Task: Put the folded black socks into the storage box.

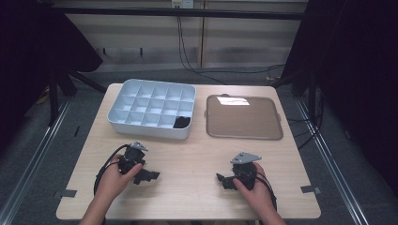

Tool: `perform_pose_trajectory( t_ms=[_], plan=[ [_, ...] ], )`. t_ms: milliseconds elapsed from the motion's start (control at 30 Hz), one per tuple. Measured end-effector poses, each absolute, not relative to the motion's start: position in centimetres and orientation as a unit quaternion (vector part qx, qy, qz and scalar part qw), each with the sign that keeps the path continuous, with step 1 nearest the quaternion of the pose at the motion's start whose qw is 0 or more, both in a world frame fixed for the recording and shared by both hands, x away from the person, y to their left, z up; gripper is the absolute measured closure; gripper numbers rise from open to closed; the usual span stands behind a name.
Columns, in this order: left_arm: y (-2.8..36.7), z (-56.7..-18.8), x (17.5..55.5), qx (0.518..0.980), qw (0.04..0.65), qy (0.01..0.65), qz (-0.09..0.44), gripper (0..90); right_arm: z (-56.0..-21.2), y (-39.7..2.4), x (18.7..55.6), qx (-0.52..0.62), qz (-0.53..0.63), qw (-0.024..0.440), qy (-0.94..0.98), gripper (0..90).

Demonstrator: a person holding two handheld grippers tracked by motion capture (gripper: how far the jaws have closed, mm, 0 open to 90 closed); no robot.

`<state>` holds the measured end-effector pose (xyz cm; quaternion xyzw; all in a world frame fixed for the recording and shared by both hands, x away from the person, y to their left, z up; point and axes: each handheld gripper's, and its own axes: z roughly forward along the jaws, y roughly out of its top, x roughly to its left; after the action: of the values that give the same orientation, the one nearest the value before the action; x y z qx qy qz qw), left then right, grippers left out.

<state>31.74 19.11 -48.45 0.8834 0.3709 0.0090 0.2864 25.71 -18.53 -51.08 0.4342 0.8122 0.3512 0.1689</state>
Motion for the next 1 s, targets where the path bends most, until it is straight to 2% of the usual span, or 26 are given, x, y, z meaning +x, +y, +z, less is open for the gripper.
perform_pose_trajectory(
  t_ms=[533,800,1000],
  plan=[
    [19.7,-49.7,30.4,0.883,0.333,0.323,0.069,14.3,-51.1,-18.5,25.7,0.433,0.351,0.169,0.812,13.8],
    [19.1,-50.3,30.0,0.897,0.324,0.288,0.090,1.3,-51.1,-18.5,25.7,0.433,0.351,0.170,0.813,13.8],
    [19.2,-50.5,30.0,0.895,0.333,0.284,0.089,0.0,-51.1,-18.5,25.7,0.434,0.351,0.169,0.812,13.8]
  ],
)
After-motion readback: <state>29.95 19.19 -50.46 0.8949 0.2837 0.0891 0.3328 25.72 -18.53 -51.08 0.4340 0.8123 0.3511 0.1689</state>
